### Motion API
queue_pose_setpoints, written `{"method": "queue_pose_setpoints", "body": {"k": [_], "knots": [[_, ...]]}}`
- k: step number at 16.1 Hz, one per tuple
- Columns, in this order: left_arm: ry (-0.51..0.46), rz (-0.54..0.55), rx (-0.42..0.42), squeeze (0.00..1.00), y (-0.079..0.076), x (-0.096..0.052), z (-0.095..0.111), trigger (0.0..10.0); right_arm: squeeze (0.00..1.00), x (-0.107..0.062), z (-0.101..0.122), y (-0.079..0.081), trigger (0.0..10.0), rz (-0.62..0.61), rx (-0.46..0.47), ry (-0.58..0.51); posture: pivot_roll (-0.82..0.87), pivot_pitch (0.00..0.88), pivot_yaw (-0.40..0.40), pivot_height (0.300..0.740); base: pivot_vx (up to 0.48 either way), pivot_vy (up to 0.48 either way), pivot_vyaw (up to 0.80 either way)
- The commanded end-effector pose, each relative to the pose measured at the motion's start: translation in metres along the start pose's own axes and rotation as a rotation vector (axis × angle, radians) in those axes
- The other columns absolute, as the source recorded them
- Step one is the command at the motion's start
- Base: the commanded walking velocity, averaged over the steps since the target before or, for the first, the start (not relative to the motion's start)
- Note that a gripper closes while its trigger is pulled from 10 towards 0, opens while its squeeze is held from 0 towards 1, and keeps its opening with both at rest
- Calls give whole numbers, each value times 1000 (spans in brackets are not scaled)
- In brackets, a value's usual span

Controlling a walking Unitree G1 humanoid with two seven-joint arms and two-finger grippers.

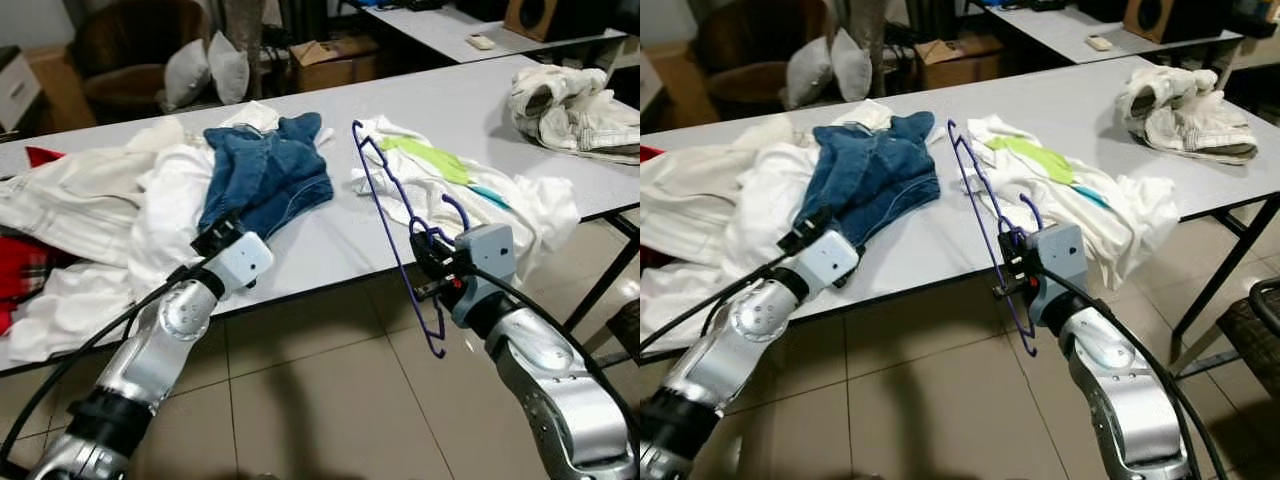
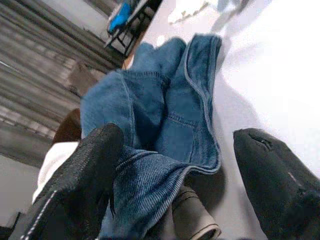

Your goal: Hang hanger

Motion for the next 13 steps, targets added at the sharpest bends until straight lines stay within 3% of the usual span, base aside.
{"method": "queue_pose_setpoints", "body": {"k": [1,2,5,7,8,9,13], "knots": [[11,14,29,0,6,1,-4,1882,0,-4,6,0,10000,-1,-19,-16,-198,15,105,740,0,0,0],[2,-1,48,0,5,1,-4,0,0,-6,5,-1,10000,-6,-24,-13,-199,17,103,740,0,0,0],[5,-17,94,0,3,-2,-7,39,0,-6,5,-2,10000,-12,-23,-12,-194,14,95,740,0,0,0],[16,-25,129,0,5,-7,-13,1608,0,-4,5,-3,10000,-11,-22,-12,-184,8,86,740,0,0,0],[27,-32,172,0,8,-11,-18,8510,0,-2,6,-2,10000,-5,-23,-15,-175,5,80,740,0,0,0],[38,-32,208,0,12,-14,-22,10000,0,0,7,-2,10000,0,-23,-17,-168,5,75,740,0,0,0],[58,-69,317,0,18,-16,-31,10000,0,4,7,1,10000,17,-23,-20,-152,2,70,740,0,0,0]]}}
Point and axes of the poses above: a point about 5 cm out from each wrist's last joint towards the gripper, its own x axis pointing out of the wrist towards the gripper, its own z axis along the axis of the wrist's last joint, y = z × x, the point moved 3 cm from there along x, pointing out of the wrist towards the gripper, and after that the axes turned 12 degrees about x, right-handed, at the moved point
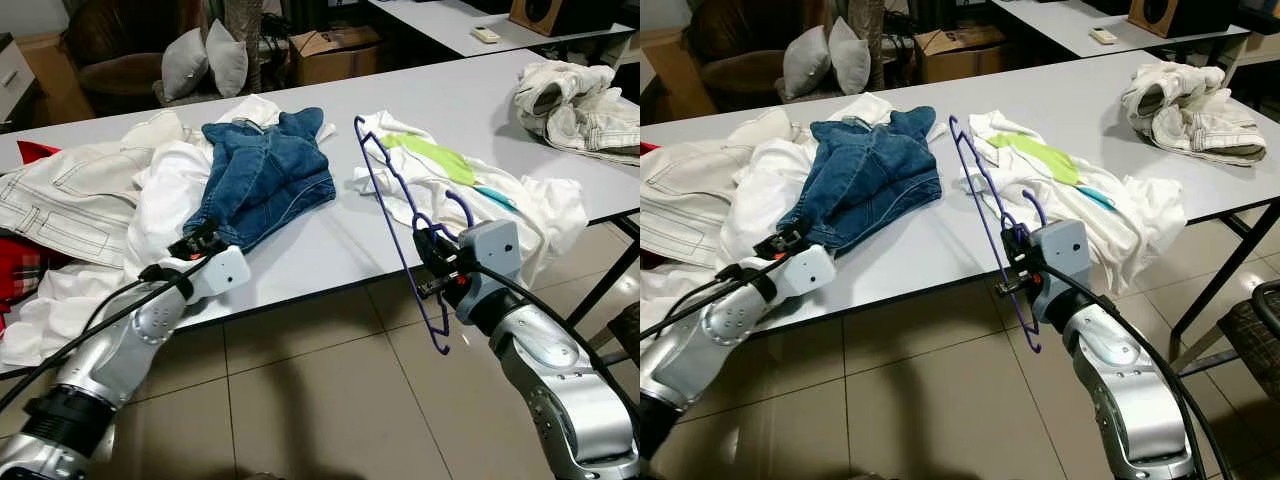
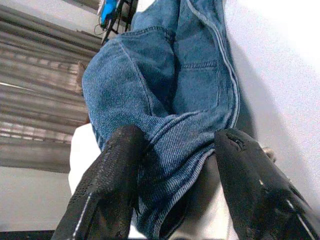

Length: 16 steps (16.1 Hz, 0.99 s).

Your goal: Hang hanger

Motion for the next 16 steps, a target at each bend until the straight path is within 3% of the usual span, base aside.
{"method": "queue_pose_setpoints", "body": {"k": [1,2,3,4,5,13,15,16], "knots": [[2,-21,25,0,1,0,-3,10000,0,3,5,4,10000,16,-14,-19,-151,2,71,740,0,0,0],[2,-28,18,0,1,-1,-4,10000,0,4,5,3,10000,15,-14,-20,-149,2,72,740,0,0,0],[3,-33,11,0,1,-1,-5,8392,0,4,4,3,10000,15,-13,-21,-148,0,73,740,0,0,0],[5,-26,1,0,3,-1,-7,1608,0,4,4,4,10000,16,-11,-25,-143,0,73,740,0,0,0],[5,-13,-14,0,6,-1,-7,0,0,5,4,5,10000,16,-10,-27,-140,0,72,740,0,0,0],[-1,20,-49,0,20,4,-11,0,0,2,3,6,10000,73,-3,-17,-129,0,70,740,0,0,0],[-15,50,-138,0,28,5,-8,0,0,-5,-1,9,10000,126,-21,6,-129,0,70,740,0,0,0],[-33,84,-233,0,39,6,-3,0,0,-10,-2,10,10000,156,-24,18,-129,0,70,740,0,0,0]]}}
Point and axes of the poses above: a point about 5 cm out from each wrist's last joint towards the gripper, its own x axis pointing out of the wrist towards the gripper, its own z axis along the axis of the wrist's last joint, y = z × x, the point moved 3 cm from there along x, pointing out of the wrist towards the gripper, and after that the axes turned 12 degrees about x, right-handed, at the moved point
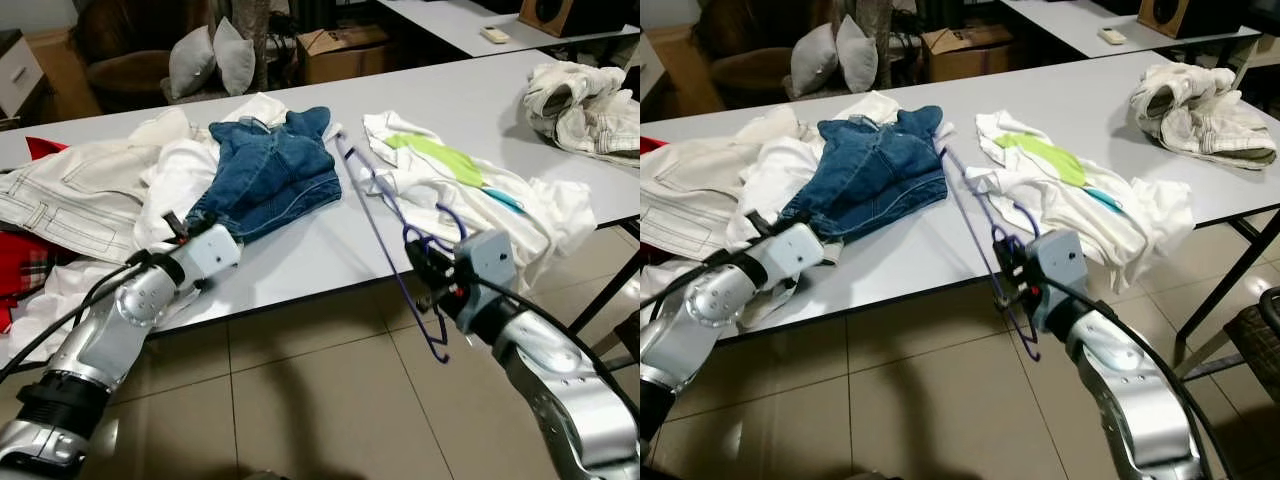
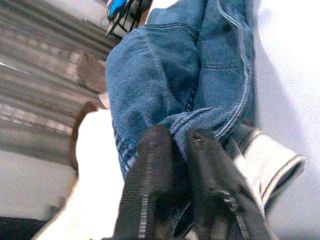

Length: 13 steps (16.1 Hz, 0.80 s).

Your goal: Hang hanger

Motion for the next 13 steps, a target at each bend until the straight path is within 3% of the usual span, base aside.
{"method": "queue_pose_setpoints", "body": {"k": [1,5,7,8,9,10,11,12,13], "knots": [[-48,65,-110,0,27,2,13,0,0,-5,5,8,10000,73,1,-15,-129,0,70,740,0,0,0],[-288,136,-366,0,73,-2,72,0,0,-12,-6,26,10000,234,-18,74,-115,0,62,740,0,0,0],[-346,156,-393,0,87,-5,86,0,0,-9,-7,28,10000,252,-25,83,-105,0,56,740,0,0,0],[-339,115,-331,0,84,-8,86,0,0,-6,-9,24,10000,226,-34,96,-98,0,53,740,0,0,0],[-226,-32,-98,0,49,-12,61,9020,0,-3,-14,5,10000,125,-77,127,-99,0,53,740,0,0,0],[-211,-49,-69,0,45,-12,58,10000,0,-3,-15,3,10000,114,-84,128,-99,0,53,740,0,0,0],[-194,-80,-36,43,37,-14,53,10000,0,-4,-15,-1,10000,95,-89,127,-103,0,55,740,0,0,0],[-179,-109,-20,976,29,-15,49,10000,0,-5,-14,-3,10000,79,-90,127,-105,0,57,740,0,0,0],[-168,-131,-11,976,24,-16,47,10000,0,-5,-14,-5,10000,69,-91,126,-105,0,57,740,0,0,0]]}}
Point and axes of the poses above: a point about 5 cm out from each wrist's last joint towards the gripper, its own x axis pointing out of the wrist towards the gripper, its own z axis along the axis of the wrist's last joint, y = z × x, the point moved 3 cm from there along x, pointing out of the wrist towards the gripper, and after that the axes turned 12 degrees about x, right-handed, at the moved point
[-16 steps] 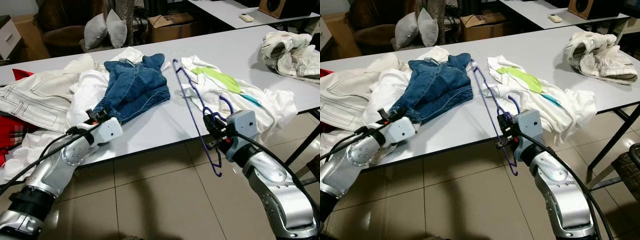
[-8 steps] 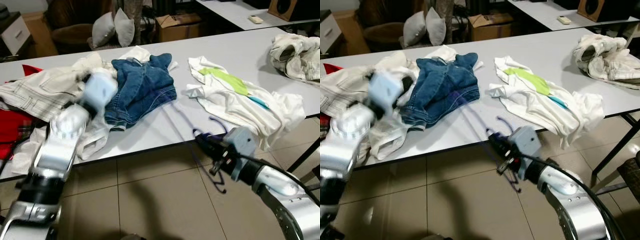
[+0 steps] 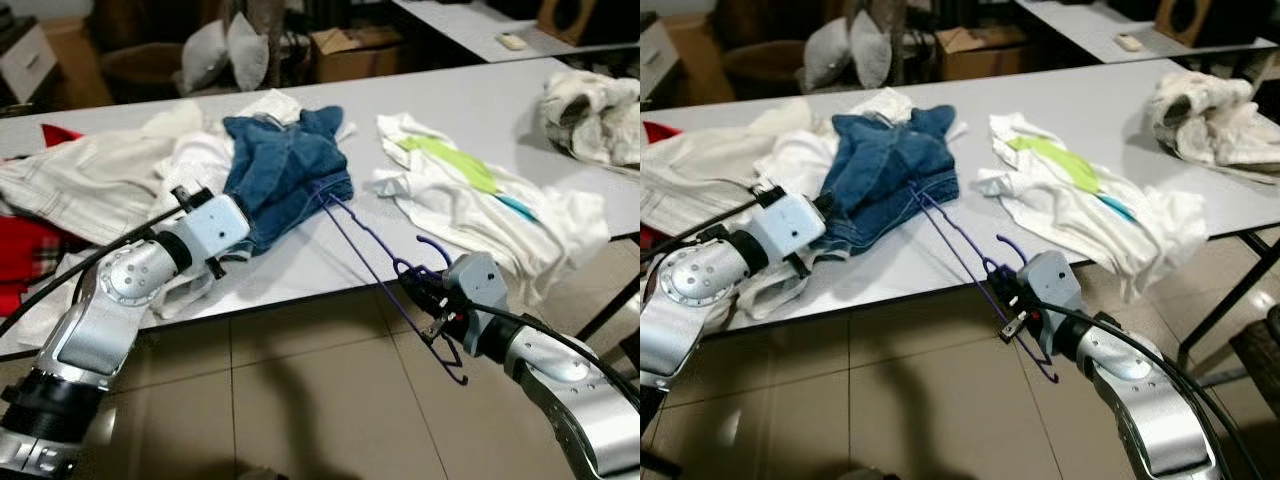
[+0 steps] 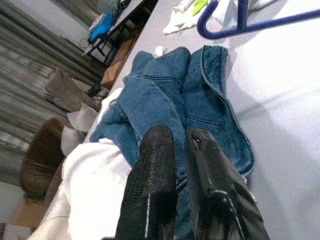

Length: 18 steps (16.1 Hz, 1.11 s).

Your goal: Hang hanger

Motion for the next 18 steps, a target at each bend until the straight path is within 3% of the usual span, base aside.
{"method": "queue_pose_setpoints", "body": {"k": [1,2,5,8,9,14,18], "knots": [[30,-45,43,1000,-8,0,-6,10000,0,-3,5,-6,10000,-31,-16,-19,-114,0,60,740,0,0,0],[99,-117,83,1000,-23,1,-22,10000,0,-3,5,-7,10000,-39,-19,-19,-117,0,61,740,0,0,0],[147,-207,147,1000,-36,3,-36,10000,0,-3,4,-5,10000,-38,-22,-18,-119,0,65,740,0,0,0],[168,-203,188,1000,-37,9,-41,10000,0,-1,4,-5,10000,-42,-24,-22,-124,0,73,740,0,0,0],[192,-161,230,0,-31,12,-44,10000,0,-1,5,-4,10000,-44,-26,-28,-127,0,76,740,0,0,0],[226,-141,281,0,-29,15,-52,10000,0,1,6,-2,10000,-49,-29,-37,-132,0,82,740,0,0,0],[269,2,335,0,-10,19,-61,10000,0,4,10,-4,10000,-60,-34,-55,-130,0,77,740,0,0,0]]}}
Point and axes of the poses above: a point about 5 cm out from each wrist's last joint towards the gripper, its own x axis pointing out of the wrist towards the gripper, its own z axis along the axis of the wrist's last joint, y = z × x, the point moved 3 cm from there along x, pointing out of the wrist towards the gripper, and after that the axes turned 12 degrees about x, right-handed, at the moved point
